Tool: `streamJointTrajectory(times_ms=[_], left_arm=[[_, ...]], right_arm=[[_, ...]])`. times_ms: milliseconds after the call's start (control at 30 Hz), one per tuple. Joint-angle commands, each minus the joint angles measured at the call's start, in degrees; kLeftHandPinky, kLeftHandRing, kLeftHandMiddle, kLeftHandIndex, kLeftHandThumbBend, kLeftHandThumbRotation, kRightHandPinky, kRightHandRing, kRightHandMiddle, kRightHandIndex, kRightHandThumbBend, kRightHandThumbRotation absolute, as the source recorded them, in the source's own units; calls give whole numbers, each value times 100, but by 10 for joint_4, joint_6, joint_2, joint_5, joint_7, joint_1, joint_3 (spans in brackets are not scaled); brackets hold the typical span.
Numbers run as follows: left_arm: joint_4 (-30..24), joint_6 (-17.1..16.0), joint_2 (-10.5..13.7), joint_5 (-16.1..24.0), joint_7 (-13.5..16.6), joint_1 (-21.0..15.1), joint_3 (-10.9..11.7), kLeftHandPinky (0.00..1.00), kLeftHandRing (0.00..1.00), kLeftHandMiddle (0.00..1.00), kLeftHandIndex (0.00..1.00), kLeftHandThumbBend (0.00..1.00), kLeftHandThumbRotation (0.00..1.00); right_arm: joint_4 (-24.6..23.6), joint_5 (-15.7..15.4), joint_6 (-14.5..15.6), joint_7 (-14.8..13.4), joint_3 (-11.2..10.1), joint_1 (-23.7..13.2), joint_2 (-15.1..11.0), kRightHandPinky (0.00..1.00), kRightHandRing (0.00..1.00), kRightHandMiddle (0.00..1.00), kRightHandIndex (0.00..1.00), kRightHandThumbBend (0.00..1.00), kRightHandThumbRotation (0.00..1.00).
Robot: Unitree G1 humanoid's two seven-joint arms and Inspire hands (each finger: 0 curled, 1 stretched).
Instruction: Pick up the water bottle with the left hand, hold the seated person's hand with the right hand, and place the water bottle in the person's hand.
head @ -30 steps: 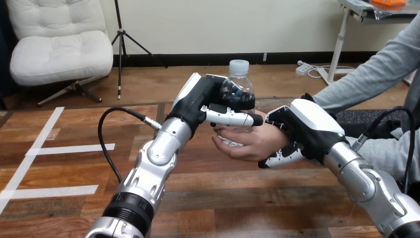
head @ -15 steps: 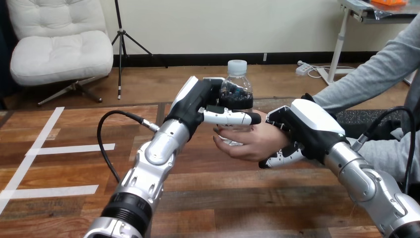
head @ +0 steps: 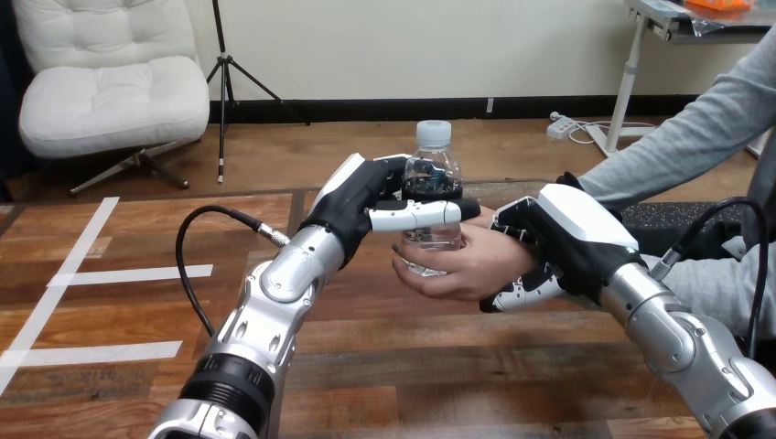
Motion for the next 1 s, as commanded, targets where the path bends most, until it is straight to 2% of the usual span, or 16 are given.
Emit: streamJointTrajectory(times_ms=[0,133,400,633,767,967], left_arm=[[-33,11,-2,-6,-14,-15,-1,71,83,89,90,100,53],[-42,20,4,-3,-17,-10,-2,79,91,96,97,100,58],[-71,33,18,10,-11,7,-7,86,99,100,100,100,66],[-108,60,17,9,15,29,4,89,100,100,100,100,69],[-136,87,18,15,35,41,6,90,100,100,100,100,70],[-173,125,24,19,44,55,4,95,100,100,100,100,75]], right_arm=[[-11,12,-13,-13,-10,-43,3,34,38,44,45,77,0],[-9,12,-14,-13,-11,-43,3,34,38,44,45,77,0],[-2,12,-21,-15,-10,-45,2,34,38,44,44,77,0],[-5,11,-17,-14,-10,-44,2,34,38,44,44,77,0],[-3,10,-20,-14,-9,-44,1,34,37,43,44,77,0],[1,10,-23,-15,-9,-45,1,34,37,43,44,77,0]])
